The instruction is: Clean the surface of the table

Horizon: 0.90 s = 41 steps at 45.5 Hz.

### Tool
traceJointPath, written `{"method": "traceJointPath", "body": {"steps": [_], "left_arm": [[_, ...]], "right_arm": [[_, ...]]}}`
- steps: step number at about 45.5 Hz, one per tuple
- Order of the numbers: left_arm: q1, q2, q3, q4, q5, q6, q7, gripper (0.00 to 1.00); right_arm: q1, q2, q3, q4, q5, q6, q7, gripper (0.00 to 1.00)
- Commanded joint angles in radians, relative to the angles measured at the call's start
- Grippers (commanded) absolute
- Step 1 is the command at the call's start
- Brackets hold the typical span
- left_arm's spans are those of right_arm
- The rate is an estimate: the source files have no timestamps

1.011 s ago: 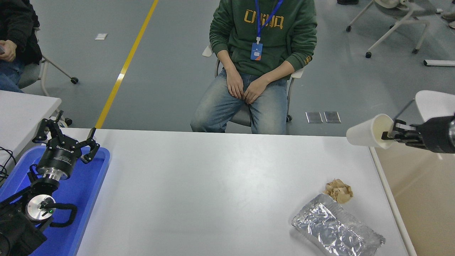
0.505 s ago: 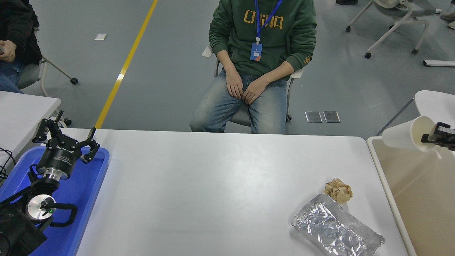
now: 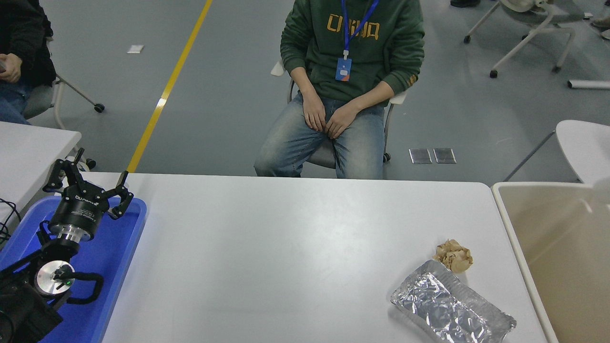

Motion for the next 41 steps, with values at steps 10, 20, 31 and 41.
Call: {"method": "traceJointPath", "body": {"steps": [10, 20, 31, 41], "left_arm": [[0.000, 0.000, 0.000, 0.000, 0.000, 0.000, 0.000, 1.00], [0.000, 0.000, 0.000, 0.000, 0.000, 0.000, 0.000, 1.00], [0.000, 0.000, 0.000, 0.000, 0.000, 0.000, 0.000, 1.00], [0.000, 0.000, 0.000, 0.000, 0.000, 0.000, 0.000, 1.00]], "right_arm": [[-0.294, 0.249, 0.009, -0.273, 0.199, -0.152, -0.001, 0.00], [-0.406, 0.384, 0.062, -0.442, 0.254, -0.153, -0.003, 0.00], [-0.493, 0.508, 0.119, -0.565, 0.254, -0.159, -0.019, 0.00], [-0.512, 0.521, 0.168, -0.565, 0.256, -0.173, -0.027, 0.13]]}}
